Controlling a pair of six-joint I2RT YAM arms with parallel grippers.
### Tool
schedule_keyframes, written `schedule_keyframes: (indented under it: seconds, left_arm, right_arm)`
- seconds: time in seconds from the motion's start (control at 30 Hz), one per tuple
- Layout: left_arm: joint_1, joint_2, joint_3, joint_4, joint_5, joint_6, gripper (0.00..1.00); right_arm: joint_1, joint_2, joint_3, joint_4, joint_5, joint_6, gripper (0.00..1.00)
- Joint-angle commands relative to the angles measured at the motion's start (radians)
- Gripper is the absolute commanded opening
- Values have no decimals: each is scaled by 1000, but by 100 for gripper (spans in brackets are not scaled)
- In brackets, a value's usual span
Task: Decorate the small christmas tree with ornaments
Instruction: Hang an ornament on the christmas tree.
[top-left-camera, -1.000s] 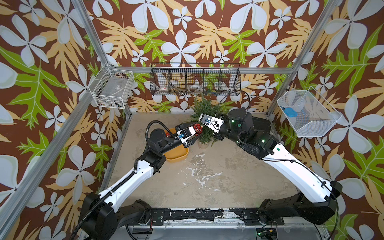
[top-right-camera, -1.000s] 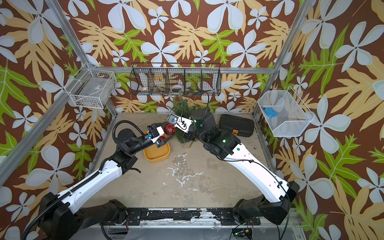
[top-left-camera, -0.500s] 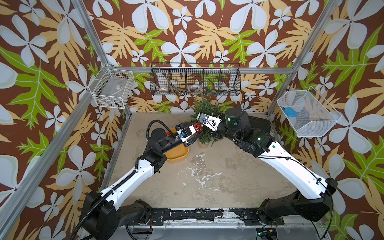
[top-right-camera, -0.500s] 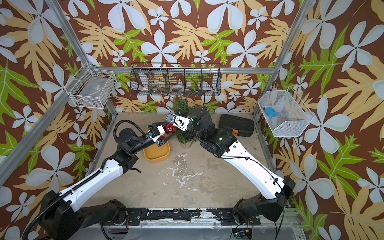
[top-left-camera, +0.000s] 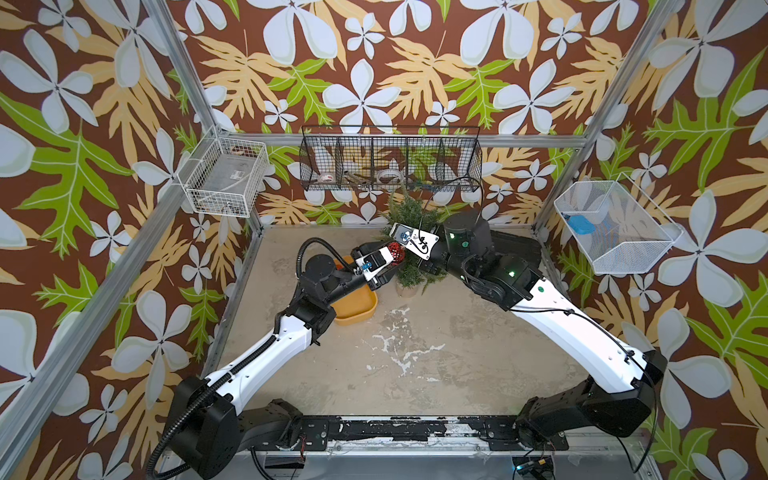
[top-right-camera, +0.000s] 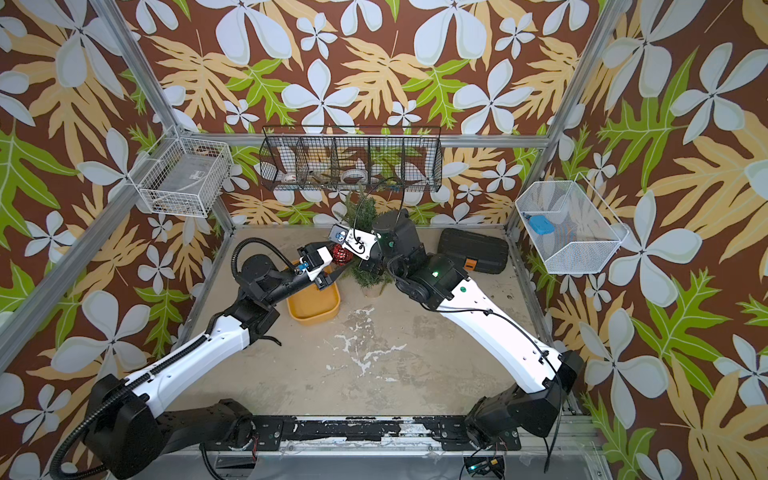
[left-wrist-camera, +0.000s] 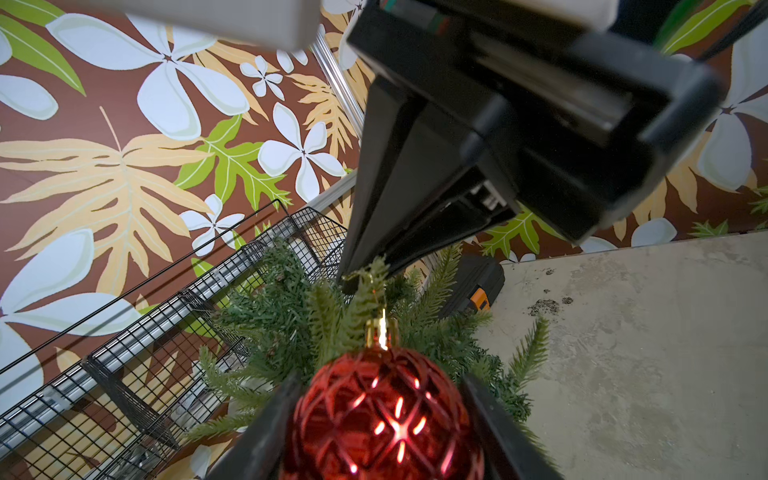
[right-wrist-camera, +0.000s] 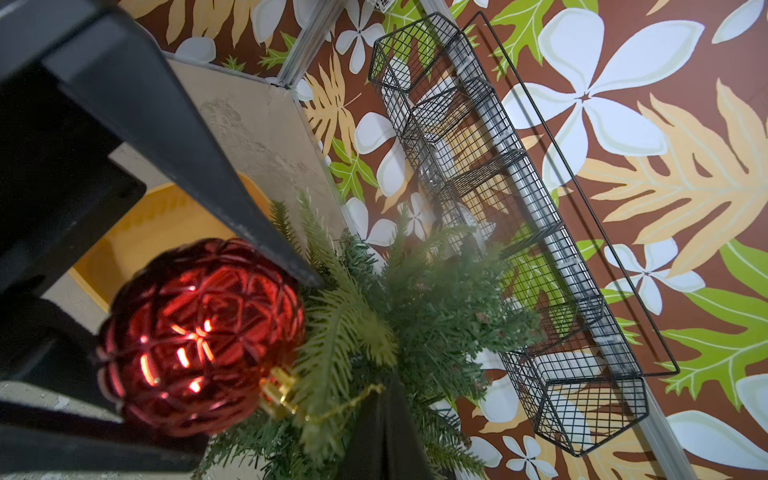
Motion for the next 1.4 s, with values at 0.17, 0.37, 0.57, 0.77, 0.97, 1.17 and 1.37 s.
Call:
schedule_keyframes:
  seconds: [0.17,0.37,0.57,0.77,0.97,1.17,1.37]
  left_arm:
    - [-1,-15,-15,46,-56,-3,19]
    - [-1,-43,-54,104,-141,-32,19]
    - [-1,-32,-65,89,-151,-52,19]
    - [-1,-29,-88,102,-133,-81,19]
    - [-1,-29,-119,117,-108,-106,18]
    - [-2,-25,-133,123,-75,-131,22]
    - [-1,-24,-140,166,-54,-158,43]
  right_arm:
    - [-4,-6,-15,17,20,-5,0]
    - [-4,-22,-14,20,3,-3,0]
    - [-4,-36,-14,24,-12,5,17]
    - [-4,-62,-26,33,-21,9,29]
    - [-3,-79,-30,39,-15,10,38]
    - [-4,-88,-42,49,-7,10,47]
    - [-3,-99,-50,62,4,9,55]
